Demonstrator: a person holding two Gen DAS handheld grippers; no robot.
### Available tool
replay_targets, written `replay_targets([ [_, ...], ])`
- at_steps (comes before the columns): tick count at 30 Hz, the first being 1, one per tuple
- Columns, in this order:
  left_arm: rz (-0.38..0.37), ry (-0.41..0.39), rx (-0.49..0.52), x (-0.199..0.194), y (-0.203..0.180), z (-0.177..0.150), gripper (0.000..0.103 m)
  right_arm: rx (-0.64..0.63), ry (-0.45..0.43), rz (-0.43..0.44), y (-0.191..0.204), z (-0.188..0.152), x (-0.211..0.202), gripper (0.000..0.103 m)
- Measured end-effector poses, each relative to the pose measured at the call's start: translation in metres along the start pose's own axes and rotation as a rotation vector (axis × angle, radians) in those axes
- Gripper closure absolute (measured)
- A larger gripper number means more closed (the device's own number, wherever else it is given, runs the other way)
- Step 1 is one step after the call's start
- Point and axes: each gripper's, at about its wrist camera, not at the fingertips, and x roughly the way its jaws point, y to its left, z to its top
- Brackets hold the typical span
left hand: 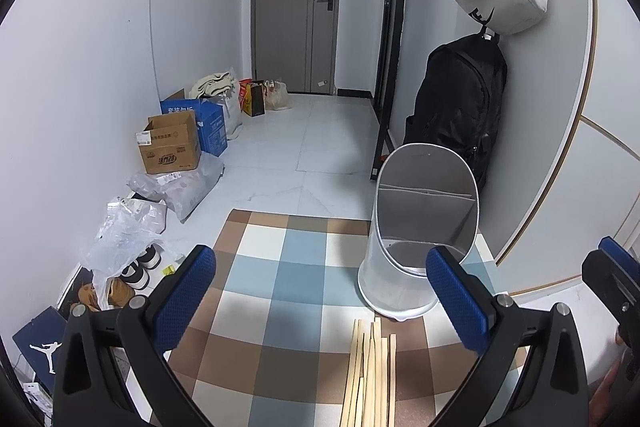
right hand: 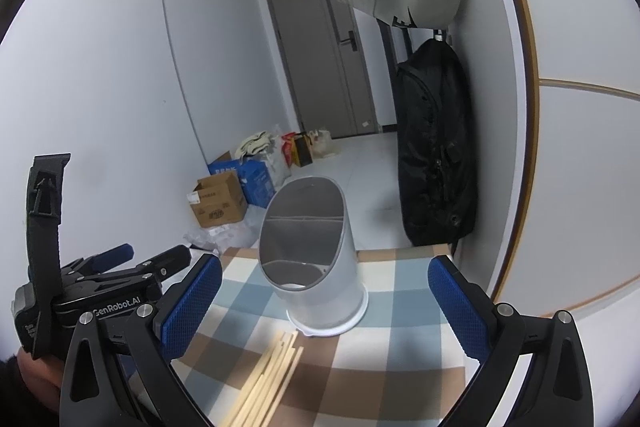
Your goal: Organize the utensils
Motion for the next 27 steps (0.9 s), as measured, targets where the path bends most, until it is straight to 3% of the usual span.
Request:
replay_targets([
  [27,-0.010,0.015,0.022,0.0026,-0.0028,-0.0023,0.001,0.003,0.036,0.002,-0.0011,0.0006,0.0037,0.000],
])
